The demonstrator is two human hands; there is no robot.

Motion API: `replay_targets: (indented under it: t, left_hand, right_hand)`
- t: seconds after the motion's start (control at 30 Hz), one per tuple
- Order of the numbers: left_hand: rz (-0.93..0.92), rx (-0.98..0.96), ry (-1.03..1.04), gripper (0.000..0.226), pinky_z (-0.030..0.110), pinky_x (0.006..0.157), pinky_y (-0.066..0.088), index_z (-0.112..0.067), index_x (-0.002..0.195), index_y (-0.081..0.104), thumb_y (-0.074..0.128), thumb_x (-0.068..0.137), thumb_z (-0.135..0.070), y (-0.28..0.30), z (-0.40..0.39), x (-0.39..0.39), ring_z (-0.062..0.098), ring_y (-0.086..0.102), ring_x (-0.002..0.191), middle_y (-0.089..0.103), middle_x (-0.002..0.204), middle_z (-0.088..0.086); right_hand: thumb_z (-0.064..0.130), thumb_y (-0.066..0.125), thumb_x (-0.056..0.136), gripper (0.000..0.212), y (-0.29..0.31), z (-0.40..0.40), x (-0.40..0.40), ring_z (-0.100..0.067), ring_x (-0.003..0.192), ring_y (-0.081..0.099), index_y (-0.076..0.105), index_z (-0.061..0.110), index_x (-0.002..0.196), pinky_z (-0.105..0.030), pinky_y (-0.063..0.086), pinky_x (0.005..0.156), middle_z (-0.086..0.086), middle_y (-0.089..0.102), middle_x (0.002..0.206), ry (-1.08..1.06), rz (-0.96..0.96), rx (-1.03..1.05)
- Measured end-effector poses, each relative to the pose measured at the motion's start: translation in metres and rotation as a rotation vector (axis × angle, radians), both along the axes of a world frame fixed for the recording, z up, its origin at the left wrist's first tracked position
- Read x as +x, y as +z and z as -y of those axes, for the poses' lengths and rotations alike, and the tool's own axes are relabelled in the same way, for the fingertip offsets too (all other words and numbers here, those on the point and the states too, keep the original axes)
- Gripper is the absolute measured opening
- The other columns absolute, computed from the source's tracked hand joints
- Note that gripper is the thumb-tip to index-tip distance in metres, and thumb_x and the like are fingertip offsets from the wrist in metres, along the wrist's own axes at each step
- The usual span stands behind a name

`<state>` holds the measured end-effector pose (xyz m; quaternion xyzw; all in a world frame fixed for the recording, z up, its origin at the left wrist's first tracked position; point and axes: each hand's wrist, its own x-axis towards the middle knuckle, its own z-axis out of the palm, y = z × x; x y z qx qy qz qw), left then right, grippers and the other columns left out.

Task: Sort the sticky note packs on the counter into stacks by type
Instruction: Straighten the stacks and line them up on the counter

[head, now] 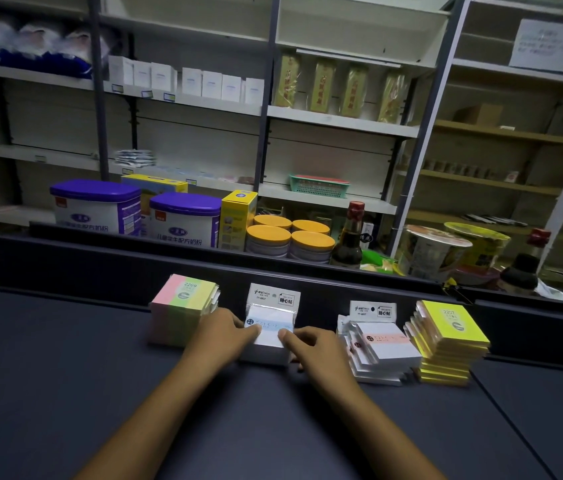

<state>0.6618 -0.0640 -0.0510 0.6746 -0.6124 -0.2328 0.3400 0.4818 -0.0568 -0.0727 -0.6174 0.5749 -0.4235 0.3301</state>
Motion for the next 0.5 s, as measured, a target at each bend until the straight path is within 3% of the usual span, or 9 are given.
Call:
replay_targets:
  t: [0.17,0.33,0.43,0.5]
  left_hand:
    - [0.141,-0.015,0.025,0.037,0.029,0.062,0.042,-0.010,0.080,0.074,0.063,0.087,-0.045,0.001,-0.004,-0.005,0.021,0.066,0.075,0.066,0.066,0.005]
    - [0.330,-0.102,0.070,0.038,0.032,0.074,0.043,-0.010,0.091,0.066,0.057,0.093,-0.047,0.002,-0.008,-0.015,0.024,0.061,0.092,0.067,0.090,0.006]
    - [0.467,-0.242,0.123,0.039,0.034,0.074,0.044,-0.012,0.091,0.062,0.054,0.093,-0.050,0.008,-0.016,-0.020,0.027,0.062,0.095,0.067,0.092,0.008]
    - [0.425,-0.455,0.135,0.031,0.037,0.074,0.049,-0.014,0.098,0.066,0.057,0.093,-0.043,0.015,-0.020,-0.022,0.027,0.064,0.093,0.069,0.093,0.005]
  right_hand:
    - [0.047,0.061,0.092,0.039,0.001,-0.002,0.002,-0.012,0.077,0.071,0.077,0.012,0.085,-0.029,0.052,0.070,0.000,0.075,0.078,-0.025,-0.156,-0.018]
    - [0.045,0.062,0.092,0.041,0.005,-0.004,0.004,-0.014,0.066,0.066,0.075,0.008,0.083,-0.036,0.054,0.071,-0.005,0.073,0.073,-0.036,-0.205,-0.065]
    - [0.044,0.063,0.093,0.031,0.016,-0.006,-0.002,-0.012,0.079,0.064,0.071,0.015,0.093,-0.034,0.051,0.077,0.000,0.070,0.084,-0.088,-0.347,-0.271]
    - [0.043,0.060,0.095,0.025,0.032,-0.008,-0.014,-0.010,0.086,0.061,0.066,0.020,0.099,-0.029,0.051,0.077,0.005,0.065,0.093,-0.124,-0.408,-0.403]
